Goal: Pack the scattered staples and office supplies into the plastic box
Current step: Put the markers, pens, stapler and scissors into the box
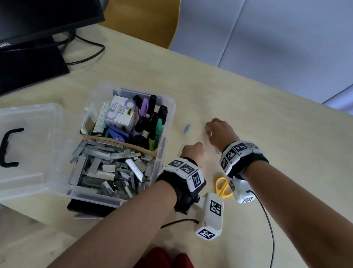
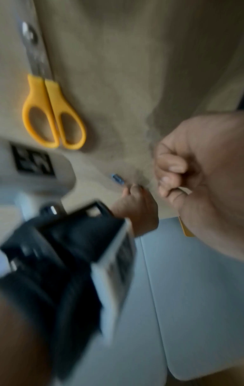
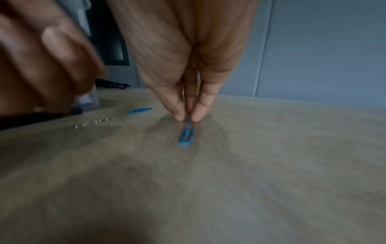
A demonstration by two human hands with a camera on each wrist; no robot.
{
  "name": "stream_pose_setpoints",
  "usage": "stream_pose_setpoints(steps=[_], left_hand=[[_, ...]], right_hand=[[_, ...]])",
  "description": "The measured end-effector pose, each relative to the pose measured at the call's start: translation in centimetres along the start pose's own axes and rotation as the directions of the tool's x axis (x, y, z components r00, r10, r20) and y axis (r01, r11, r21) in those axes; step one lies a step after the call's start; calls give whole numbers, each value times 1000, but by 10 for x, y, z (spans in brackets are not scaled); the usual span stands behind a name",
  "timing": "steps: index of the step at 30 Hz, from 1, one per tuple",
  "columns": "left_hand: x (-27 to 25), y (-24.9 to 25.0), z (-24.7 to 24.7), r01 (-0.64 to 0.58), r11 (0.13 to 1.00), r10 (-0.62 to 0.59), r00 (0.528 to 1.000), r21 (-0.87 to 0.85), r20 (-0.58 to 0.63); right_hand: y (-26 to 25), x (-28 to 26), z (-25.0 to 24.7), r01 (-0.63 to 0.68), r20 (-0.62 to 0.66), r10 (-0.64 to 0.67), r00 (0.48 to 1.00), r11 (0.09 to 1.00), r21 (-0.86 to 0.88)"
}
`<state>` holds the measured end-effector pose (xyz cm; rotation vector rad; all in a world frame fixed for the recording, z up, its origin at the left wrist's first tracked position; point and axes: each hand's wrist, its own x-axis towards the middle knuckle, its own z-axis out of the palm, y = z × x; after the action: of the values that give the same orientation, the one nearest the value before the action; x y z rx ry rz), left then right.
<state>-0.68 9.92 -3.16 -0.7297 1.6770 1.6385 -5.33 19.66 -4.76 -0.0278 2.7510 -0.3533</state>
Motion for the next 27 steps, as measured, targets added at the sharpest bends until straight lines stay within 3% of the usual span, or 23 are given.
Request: stream_pose_setpoints(steps=[3,6,10,14,17,22,27], left_hand=[[-2,11,3,26,998,-25,999,49,-34],[-34,40,6,-163,984,158,985,77,63],[-83,83,-16,-416,896,369,892,157,260],[-112,105,-67,-527,814,430,829,243,357],[-119,107,-103,-529,760,406,840,378,360],[-106,89,-146,-411,612,287,912,676,294],[-94,70,-162,-362,547,186,932,755,312]], right_hand=[[3,-8,6,-17,-48,19,999,999,27],[3,-17,9,-116,-13,117,993,991,70],[3,-30,10,-214,-18,224,974,948,235],[-2,-39,17,-227,-46,259,965,908,351],[-8,-41,23,-242,-37,268,963,915,323],[-21,-42,26,-286,-75,314,947,924,253],[-32,-41,29,-347,-123,379,917,912,219]])
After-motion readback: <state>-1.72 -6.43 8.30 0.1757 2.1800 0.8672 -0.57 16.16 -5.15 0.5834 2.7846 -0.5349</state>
